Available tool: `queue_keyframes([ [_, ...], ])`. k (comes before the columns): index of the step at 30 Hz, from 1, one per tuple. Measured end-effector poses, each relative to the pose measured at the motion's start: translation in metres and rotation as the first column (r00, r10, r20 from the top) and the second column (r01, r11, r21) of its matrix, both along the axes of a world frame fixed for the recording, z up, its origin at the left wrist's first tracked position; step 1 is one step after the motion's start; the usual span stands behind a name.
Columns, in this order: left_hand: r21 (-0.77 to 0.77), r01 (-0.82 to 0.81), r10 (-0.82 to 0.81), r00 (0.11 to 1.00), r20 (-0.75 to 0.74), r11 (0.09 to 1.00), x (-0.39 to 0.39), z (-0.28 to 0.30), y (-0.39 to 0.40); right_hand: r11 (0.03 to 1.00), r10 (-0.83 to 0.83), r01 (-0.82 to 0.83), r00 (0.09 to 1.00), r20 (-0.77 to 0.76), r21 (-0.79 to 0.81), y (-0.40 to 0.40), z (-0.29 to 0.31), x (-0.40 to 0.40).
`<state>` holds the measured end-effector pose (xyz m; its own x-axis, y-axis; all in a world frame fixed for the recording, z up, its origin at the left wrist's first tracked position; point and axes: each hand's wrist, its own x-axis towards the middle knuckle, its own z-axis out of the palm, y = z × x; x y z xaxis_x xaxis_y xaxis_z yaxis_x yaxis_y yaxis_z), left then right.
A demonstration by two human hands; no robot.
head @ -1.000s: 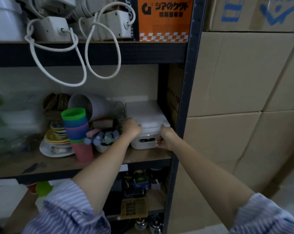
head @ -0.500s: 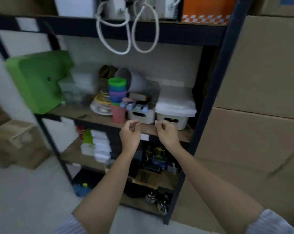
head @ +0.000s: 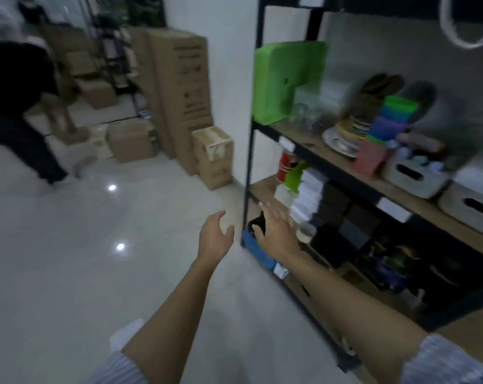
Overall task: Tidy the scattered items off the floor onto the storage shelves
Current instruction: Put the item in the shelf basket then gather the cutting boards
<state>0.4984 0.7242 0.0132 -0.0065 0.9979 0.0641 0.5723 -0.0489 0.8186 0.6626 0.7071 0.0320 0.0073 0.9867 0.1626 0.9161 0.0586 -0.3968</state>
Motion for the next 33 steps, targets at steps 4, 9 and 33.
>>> queue_keyframes([
  [4, -0.095, -0.165, 0.162, 0.986, -0.04, 0.982, -0.107, -0.019, -0.037, 0.982, 0.184, -0.183, 0.983, 0.021, -0.05, -0.001, -0.02, -0.107],
  [9, -0.158, -0.337, 0.321, 0.94, -0.119, 0.928, -0.238, -0.039, -0.096, 0.939, 0.295, -0.307, 0.951, -0.096, -0.155, -0.028, -0.048, -0.236],
  [33, -0.495, -0.598, 0.724, 0.683, 0.097, 0.631, -0.402, -0.282, -0.17, 0.889, 0.103, -0.2, 0.964, -0.247, -0.412, -0.07, -0.317, -0.448],
])
